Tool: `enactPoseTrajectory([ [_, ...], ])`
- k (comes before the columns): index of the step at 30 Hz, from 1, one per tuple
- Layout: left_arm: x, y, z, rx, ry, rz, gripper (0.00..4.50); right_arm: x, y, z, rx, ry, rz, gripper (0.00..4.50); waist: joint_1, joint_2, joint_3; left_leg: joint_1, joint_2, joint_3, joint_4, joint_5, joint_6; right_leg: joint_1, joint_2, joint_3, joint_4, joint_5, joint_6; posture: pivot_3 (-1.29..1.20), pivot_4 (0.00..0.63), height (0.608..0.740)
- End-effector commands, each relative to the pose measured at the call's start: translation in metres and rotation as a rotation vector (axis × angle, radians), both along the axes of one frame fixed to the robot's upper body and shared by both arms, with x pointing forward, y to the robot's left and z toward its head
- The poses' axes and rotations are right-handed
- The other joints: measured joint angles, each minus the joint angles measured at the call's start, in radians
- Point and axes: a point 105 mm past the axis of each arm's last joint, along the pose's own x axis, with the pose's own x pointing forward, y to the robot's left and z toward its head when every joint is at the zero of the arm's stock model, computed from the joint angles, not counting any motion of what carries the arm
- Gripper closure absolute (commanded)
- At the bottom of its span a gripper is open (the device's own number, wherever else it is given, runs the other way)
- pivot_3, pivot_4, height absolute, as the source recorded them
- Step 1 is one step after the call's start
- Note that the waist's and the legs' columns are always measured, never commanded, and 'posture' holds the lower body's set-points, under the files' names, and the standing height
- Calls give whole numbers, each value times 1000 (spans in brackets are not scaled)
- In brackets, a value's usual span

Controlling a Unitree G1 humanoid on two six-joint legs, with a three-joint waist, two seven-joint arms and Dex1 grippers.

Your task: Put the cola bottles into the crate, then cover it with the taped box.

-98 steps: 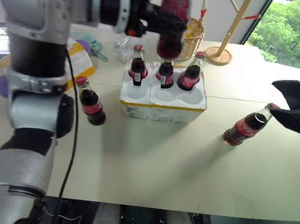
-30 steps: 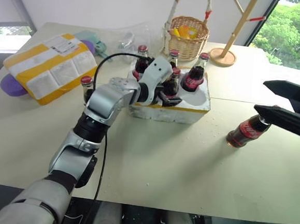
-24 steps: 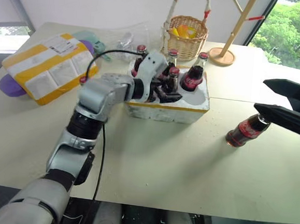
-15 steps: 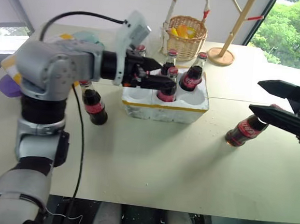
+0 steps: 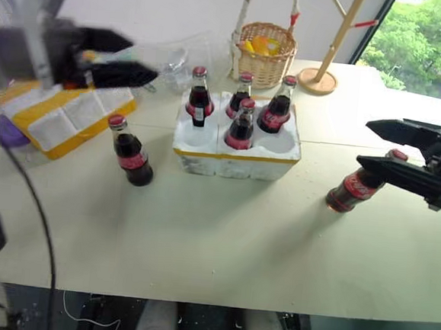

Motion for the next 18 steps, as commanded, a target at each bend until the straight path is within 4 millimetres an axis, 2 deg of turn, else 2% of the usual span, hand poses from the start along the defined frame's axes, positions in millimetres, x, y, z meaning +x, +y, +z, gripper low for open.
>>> enactPoseTrajectory([
  [1,-28,23,0,60,-90,-39,20,-1,-3,5,-26,-35,5,0,4,-1,0,0,1,0,0,0,0,0,0,0,0,0,0,0,150,740],
  [4,-36,39,-20,72,-73,-20,20,0,-3,4,-39,-24,17,0,15,-1,1,-1,2,1,1,0,0,1,-1,0,-1,-1,-2,0,150,740],
  [8,-31,47,-40,24,-67,27,20,2,-3,7,-36,-24,24,0,30,-1,0,-1,2,0,1,-1,0,1,-3,0,-2,-2,-5,0,150,740],
  [11,-26,44,-60,37,-64,40,20,3,-3,8,-30,-23,26,0,29,-1,0,-1,2,1,1,-1,1,1,-2,0,-2,-1,-5,0,150,740],
  [18,-4,22,-100,1,-67,39,20,3,-1,10,-21,-18,32,0,29,-1,0,-1,2,1,1,-1,1,1,-2,0,-2,1,-1,0,150,740],
])
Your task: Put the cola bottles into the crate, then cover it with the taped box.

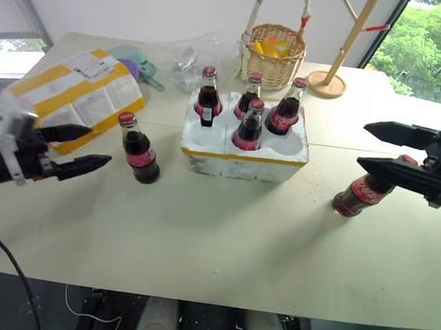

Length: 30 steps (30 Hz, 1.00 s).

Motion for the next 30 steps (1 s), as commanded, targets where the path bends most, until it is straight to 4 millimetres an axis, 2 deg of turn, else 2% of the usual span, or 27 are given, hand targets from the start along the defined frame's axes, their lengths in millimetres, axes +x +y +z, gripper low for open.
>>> enactPoseTrajectory([
  [1,10,-9,-2,33,-55,-4,20,-3,2,10,-10,-31,9,0,0,0,0,0,0,0,0,0,0,0,0,0,0,0,0,0,150,740],
  [14,41,-31,-28,22,-45,-21,20,-7,2,14,-7,-29,6,0,0,0,0,0,-1,0,0,0,0,0,1,0,0,0,0,0,150,740],
  [19,54,-39,-31,-9,-48,-26,20,-7,2,14,-5,-30,2,0,0,0,0,0,-2,0,0,0,0,0,1,0,0,0,0,0,150,740],
  [23,54,-48,-28,-55,-44,-65,20,-8,2,14,-6,-32,1,0,-1,0,0,0,-2,0,0,0,0,0,1,0,0,0,0,0,150,740],
  [27,48,-49,-27,-62,-25,-100,1785,-10,2,15,-8,-32,-1,0,-1,1,0,0,-1,0,0,0,0,0,1,0,1,0,0,0,150,740],
  [30,44,-48,-27,-40,11,-109,1826,-11,2,14,-12,-31,2,0,-1,1,0,0,-1,0,0,0,0,0,1,0,0,0,0,0,150,740],
])
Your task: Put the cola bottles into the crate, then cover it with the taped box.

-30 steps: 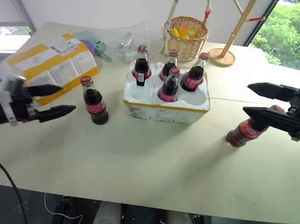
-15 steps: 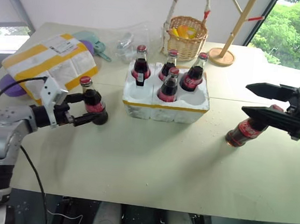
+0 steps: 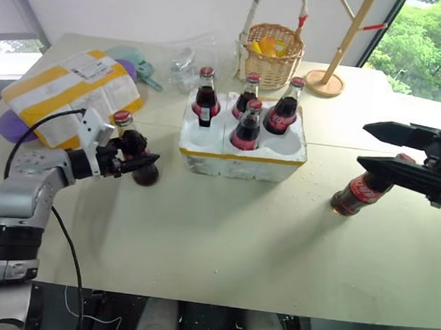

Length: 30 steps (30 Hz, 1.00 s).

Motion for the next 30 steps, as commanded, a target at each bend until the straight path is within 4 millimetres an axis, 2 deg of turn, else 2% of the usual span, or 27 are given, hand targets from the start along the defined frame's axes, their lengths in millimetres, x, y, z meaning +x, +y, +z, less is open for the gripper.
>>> enactPoseTrajectory([
  [1,-9,-2,10,29,12,-44,1826,-9,1,13,-20,-61,10,0,0,0,0,0,0,0,0,0,0,0,0,0,0,0,0,0,150,740],
  [5,-23,-6,31,46,50,-134,1826,-12,2,12,-29,-60,29,0,-4,0,0,0,0,0,0,0,0,0,0,0,0,0,0,0,150,740],
  [11,-38,-24,111,17,-21,-307,1826,-16,3,12,-13,-23,61,0,5,-3,2,-2,0,0,1,0,0,0,1,-1,0,0,0,0,150,740],
  [13,-37,-31,136,1,-67,-343,1826,-17,4,12,-19,-31,65,0,5,-3,2,-2,-1,0,1,0,0,0,0,-1,-1,0,0,0,150,740],
  [17,-28,-51,170,-26,-147,-423,1826,-17,5,11,-33,-55,62,0,2,-2,1,-2,-4,0,1,0,1,0,1,-1,-1,0,0,0,150,740],
  [20,-15,-69,173,-5,-178,-473,1826,-17,6,10,-32,-62,58,0,2,-2,1,-1,-4,0,1,0,1,1,1,-1,0,0,0,0,150,740],
  [26,24,-93,149,66,-200,-483,1826,-19,8,8,-19,-73,44,0,0,-2,1,-2,-4,0,1,0,0,0,1,-1,0,0,0,0,150,740],
  [28,41,-103,143,26,-189,-470,1826,-21,8,6,-8,-76,33,0,3,-2,2,-2,-4,0,1,0,0,0,2,-1,0,0,0,0,150,740],
  [30,49,-112,141,-17,-176,-480,1826,-22,8,5,-1,-76,27,0,4,-2,2,-3,-5,0,1,0,0,0,2,-1,0,0,0,0,150,740],
])
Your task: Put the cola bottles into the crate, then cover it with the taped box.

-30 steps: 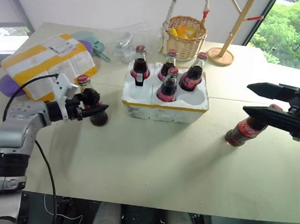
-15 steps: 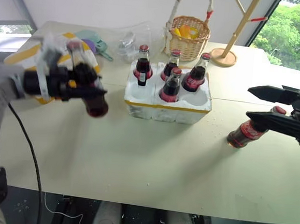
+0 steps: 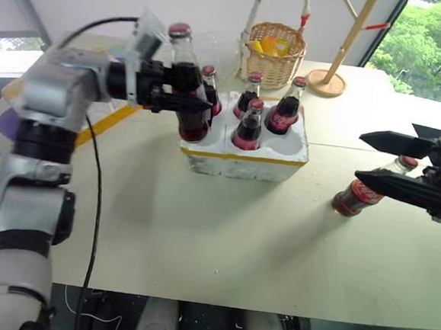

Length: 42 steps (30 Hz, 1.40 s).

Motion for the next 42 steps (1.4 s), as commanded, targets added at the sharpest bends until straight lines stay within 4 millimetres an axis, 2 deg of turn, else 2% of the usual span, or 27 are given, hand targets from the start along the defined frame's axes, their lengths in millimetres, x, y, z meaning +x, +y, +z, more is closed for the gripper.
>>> enactPoseTrajectory([
  [1,6,-12,28,-71,-92,-27,1826,-7,1,10,9,-69,-7,0,-1,0,0,-1,0,0,0,0,0,0,0,0,0,0,0,0,150,740],
  [4,13,-22,22,-79,-81,-37,1826,-7,3,8,11,-70,-15,0,-1,0,0,-2,-1,-1,0,0,1,-1,-1,0,-1,0,0,0,150,740],
  [8,12,-26,15,-45,-76,-71,1826,-9,2,9,15,-72,-28,0,-2,0,0,-2,-1,-2,0,0,1,-1,-1,0,0,0,0,0,150,740],
  [16,5,-6,10,28,-76,-88,1826,-7,1,8,24,-71,-44,0,-4,0,0,-2,-1,-2,0,0,1,-2,-1,0,0,0,0,0,150,740],
  [19,1,-4,4,63,-77,-100,1826,-4,1,8,29,-73,-43,0,-3,0,0,-2,-1,-2,0,0,1,-2,-1,0,0,0,0,0,150,740],
  [25,2,-16,-22,101,-73,-104,1826,0,3,10,34,-79,-33,0,-3,0,0,-2,-1,-1,0,0,1,-2,-1,0,0,0,0,0,150,740],
  [29,1,-25,-48,138,-76,-98,1826,0,4,10,33,-80,-30,0,-3,1,0,-2,-1,-2,0,0,1,-2,-1,0,0,0,0,0,150,740],
  [33,10,-21,-63,167,-105,-18,1826,-1,4,9,34,-78,-33,0,0,1,-1,-2,-1,-2,0,0,1,-1,-1,0,0,0,0,0,150,740],
  [38,16,-15,-73,173,-106,45,1826,-1,5,7,34,-76,-36,0,-4,1,-1,-2,0,-2,0,0,1,-1,-1,0,0,0,0,0,150,740],
  [40,17,-13,-78,178,-101,66,803,-1,5,8,35,-76,-36,0,-4,1,-1,-1,0,-2,0,0,1,-1,-1,0,1,0,0,0,150,740],
  [42,17,-11,-81,170,-91,85,134,-1,5,7,35,-77,-36,0,-4,2,-1,0,0,-2,0,0,1,-1,-1,0,1,0,0,0,150,740],
])
